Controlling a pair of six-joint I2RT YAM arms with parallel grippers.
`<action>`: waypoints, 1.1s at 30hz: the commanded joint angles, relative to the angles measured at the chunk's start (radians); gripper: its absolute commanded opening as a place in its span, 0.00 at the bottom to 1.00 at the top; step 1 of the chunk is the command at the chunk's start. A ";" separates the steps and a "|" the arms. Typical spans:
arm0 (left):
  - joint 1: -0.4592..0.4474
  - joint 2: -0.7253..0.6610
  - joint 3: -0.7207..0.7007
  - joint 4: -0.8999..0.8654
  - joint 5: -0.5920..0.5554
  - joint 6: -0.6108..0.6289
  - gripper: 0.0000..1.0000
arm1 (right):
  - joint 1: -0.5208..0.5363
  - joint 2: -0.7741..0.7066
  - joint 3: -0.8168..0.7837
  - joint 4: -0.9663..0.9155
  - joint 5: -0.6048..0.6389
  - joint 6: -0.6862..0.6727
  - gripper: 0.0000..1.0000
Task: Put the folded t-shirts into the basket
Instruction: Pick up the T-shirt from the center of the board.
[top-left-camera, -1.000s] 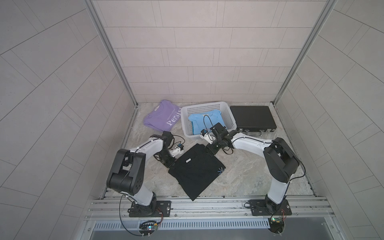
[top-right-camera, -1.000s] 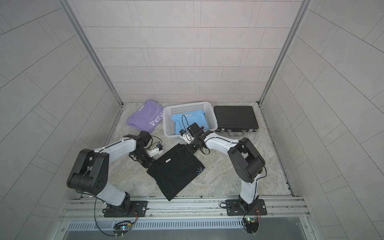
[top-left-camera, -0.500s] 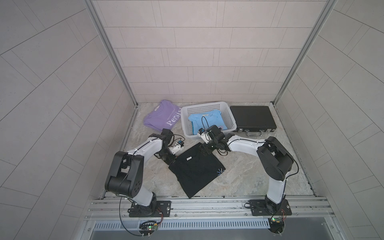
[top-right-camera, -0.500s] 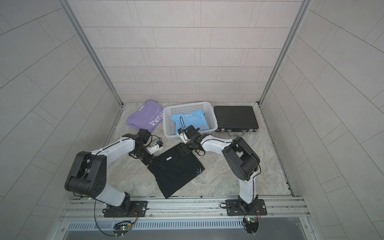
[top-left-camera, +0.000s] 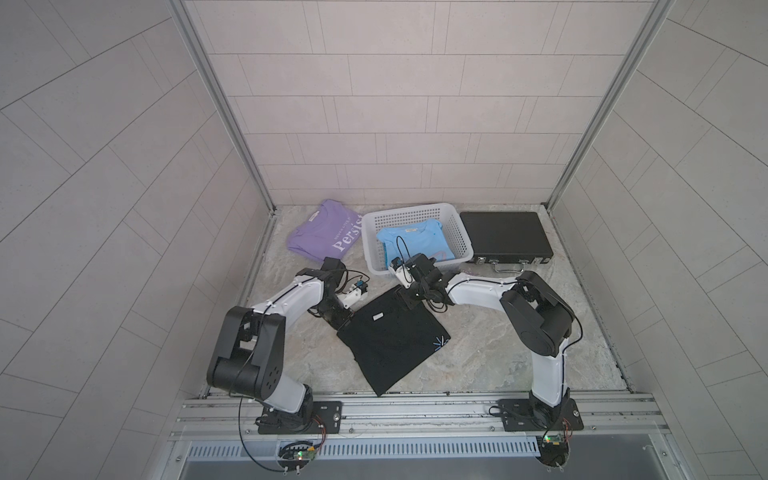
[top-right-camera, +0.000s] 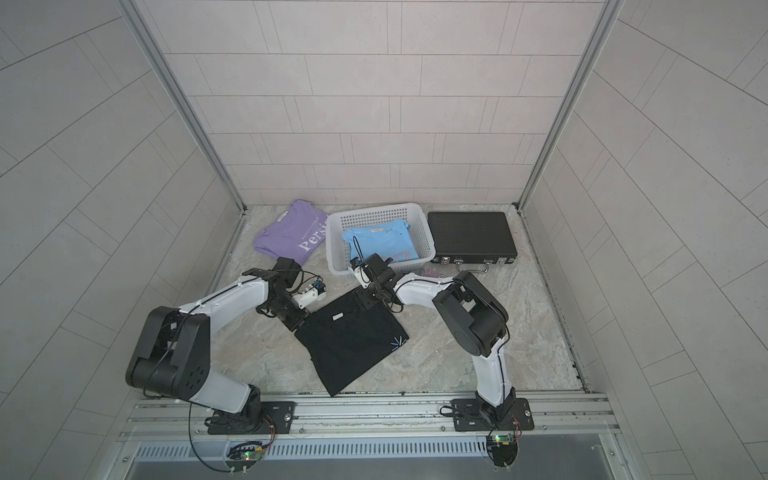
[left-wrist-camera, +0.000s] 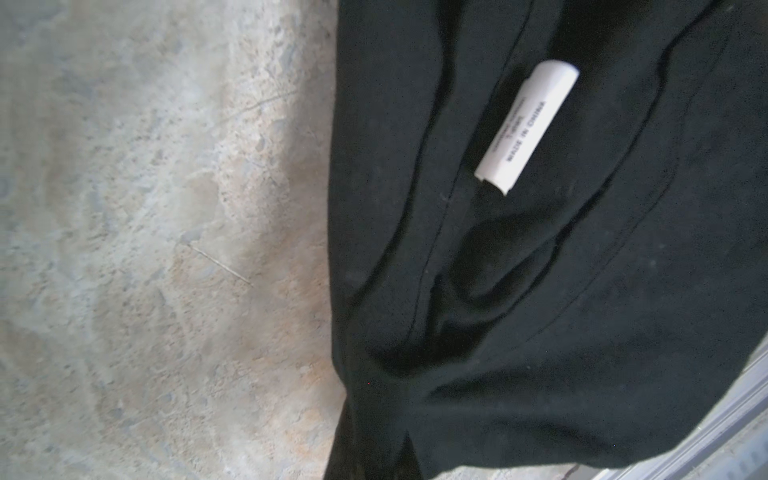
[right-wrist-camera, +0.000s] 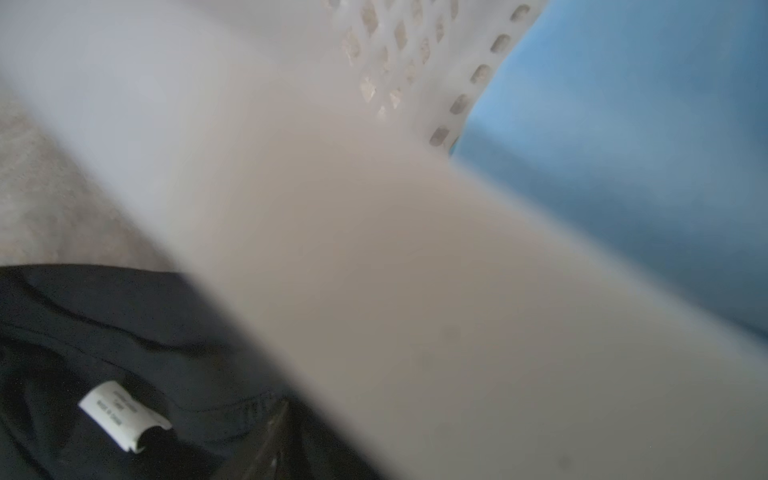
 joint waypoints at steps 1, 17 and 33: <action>0.000 -0.029 -0.014 0.015 -0.029 0.004 0.00 | 0.021 0.010 -0.033 -0.053 -0.015 0.003 0.52; 0.001 -0.106 0.007 0.034 0.018 -0.024 0.00 | 0.001 -0.231 -0.151 0.054 -0.111 -0.049 0.00; -0.002 -0.173 0.226 -0.109 0.129 -0.069 0.00 | -0.158 -0.458 -0.154 -0.013 -0.339 -0.138 0.00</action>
